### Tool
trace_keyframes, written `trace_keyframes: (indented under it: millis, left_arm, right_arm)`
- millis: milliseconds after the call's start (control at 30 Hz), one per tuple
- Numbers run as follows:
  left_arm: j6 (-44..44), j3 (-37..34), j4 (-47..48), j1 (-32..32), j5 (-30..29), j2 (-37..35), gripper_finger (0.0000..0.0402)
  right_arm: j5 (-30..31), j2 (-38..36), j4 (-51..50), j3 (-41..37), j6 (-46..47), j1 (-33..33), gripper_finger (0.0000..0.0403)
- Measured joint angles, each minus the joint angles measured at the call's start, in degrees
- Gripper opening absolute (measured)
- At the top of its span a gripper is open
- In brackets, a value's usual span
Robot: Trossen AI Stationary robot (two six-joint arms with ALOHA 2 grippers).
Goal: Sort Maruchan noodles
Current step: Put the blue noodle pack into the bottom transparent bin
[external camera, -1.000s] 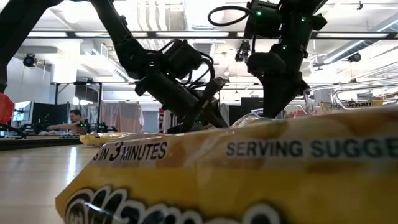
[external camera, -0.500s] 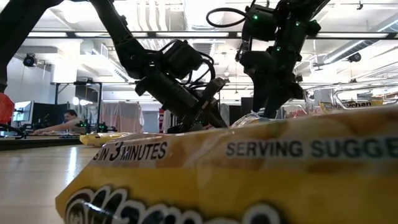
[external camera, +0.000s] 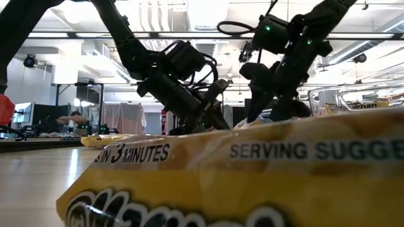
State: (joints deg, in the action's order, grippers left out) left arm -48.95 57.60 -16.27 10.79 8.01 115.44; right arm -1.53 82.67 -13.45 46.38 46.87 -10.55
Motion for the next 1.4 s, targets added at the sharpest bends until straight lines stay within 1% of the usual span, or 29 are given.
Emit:
trace_keyframes:
  millis: [167, 400, 533, 800, 933, 1067, 1233, 1400]
  left_arm:
    - [0.0, 0.0, 0.2, 0.0, 0.0, 0.0, 0.0145]
    - [-0.1, 0.0, 0.2, 0.2, 0.5, 0.0, 0.0146]
    - [-0.1, 0.0, 0.2, 0.3, 0.5, 0.0, 0.0146]
    - [-1.1, -0.2, -2.4, 0.4, 1.6, 0.1, 0.0146]
    - [-1.2, -0.2, -2.6, 0.4, 3.4, -0.2, 0.0146]
    - [0.3, -0.4, -1.4, 0.3, 6.2, -1.9, 0.0146]
    - [2.2, -0.9, -0.6, 0.2, 7.0, -6.1, 0.0146]
    - [4.4, -1.0, 5.2, 0.2, 6.9, -10.0, 0.0146]
  right_arm:
    - [0.2, 0.0, 8.4, -2.8, 2.7, 0.0, 0.0226]
    - [1.7, 0.0, 9.9, -2.9, 1.7, 0.2, 0.0218]
    - [1.8, 0.0, 10.0, -2.9, 1.6, 0.2, 0.0197]
    - [2.0, 0.0, 9.9, -2.9, 1.3, 0.1, 0.0132]
    - [1.9, 0.0, 9.9, -2.9, 1.2, 0.1, 0.0114]
    - [0.8, 0.0, 9.3, -2.9, 0.0, 0.2, 0.0113]
    - [-0.4, -0.1, 7.9, -2.9, -0.9, 0.2, 0.0113]
    - [-2.0, -0.7, 6.9, -2.9, -1.9, 0.2, 0.0111]
